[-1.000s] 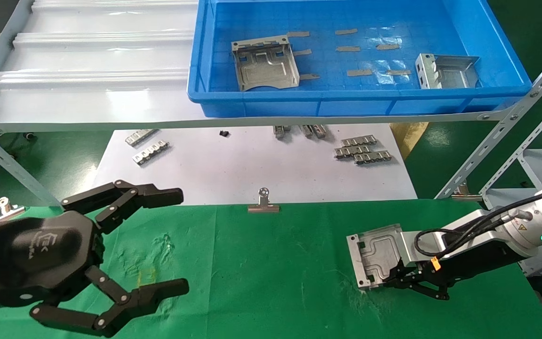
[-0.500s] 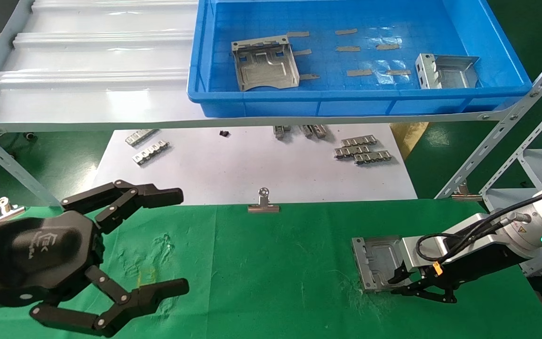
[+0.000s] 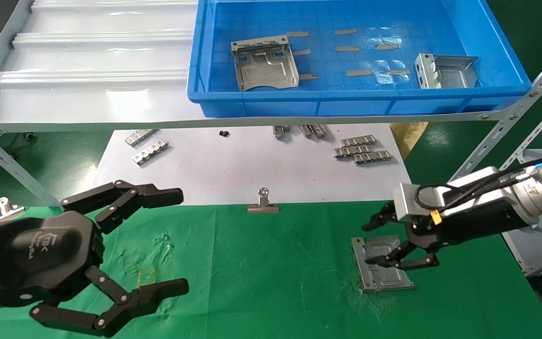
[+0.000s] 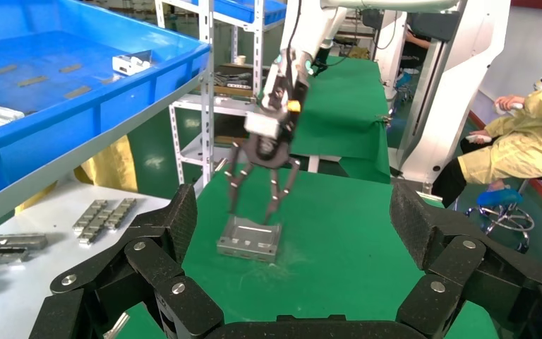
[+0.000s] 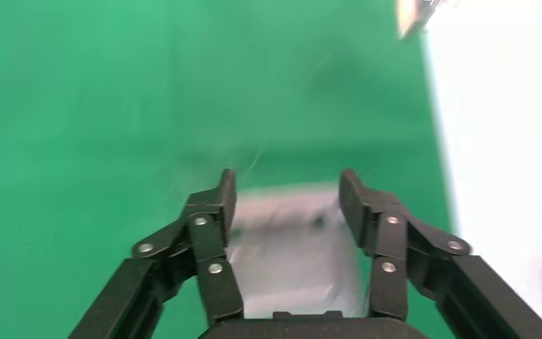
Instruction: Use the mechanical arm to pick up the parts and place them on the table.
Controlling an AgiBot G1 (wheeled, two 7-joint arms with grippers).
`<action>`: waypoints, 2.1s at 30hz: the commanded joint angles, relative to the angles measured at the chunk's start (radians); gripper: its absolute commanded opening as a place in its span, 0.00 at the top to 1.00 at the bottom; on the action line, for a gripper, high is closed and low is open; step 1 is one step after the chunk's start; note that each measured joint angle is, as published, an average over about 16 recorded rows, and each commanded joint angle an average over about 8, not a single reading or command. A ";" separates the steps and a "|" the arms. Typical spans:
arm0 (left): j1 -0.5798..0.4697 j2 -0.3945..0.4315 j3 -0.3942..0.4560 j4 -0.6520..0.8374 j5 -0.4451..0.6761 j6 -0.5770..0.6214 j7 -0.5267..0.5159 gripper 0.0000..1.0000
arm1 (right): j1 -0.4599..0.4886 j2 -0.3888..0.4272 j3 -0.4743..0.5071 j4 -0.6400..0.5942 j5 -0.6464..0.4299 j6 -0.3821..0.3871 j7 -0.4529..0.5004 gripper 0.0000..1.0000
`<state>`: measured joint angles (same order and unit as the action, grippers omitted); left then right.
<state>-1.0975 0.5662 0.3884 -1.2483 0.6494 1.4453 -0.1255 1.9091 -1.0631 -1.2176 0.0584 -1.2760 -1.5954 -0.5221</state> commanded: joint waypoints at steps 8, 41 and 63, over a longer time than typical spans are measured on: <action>0.000 0.000 0.000 0.000 0.000 0.000 0.000 0.00 | 0.008 0.006 0.017 0.002 0.029 -0.005 0.013 0.00; 0.000 0.000 0.000 0.000 0.000 0.000 0.000 0.00 | -0.357 0.197 0.411 0.530 0.246 0.042 0.311 0.00; 0.000 0.000 0.000 0.000 0.000 0.000 0.000 0.00 | -0.666 0.362 0.752 0.980 0.439 0.079 0.569 0.00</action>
<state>-1.0975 0.5661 0.3885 -1.2481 0.6493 1.4452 -0.1254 1.2436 -0.7014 -0.4664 1.0376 -0.8368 -1.5162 0.0464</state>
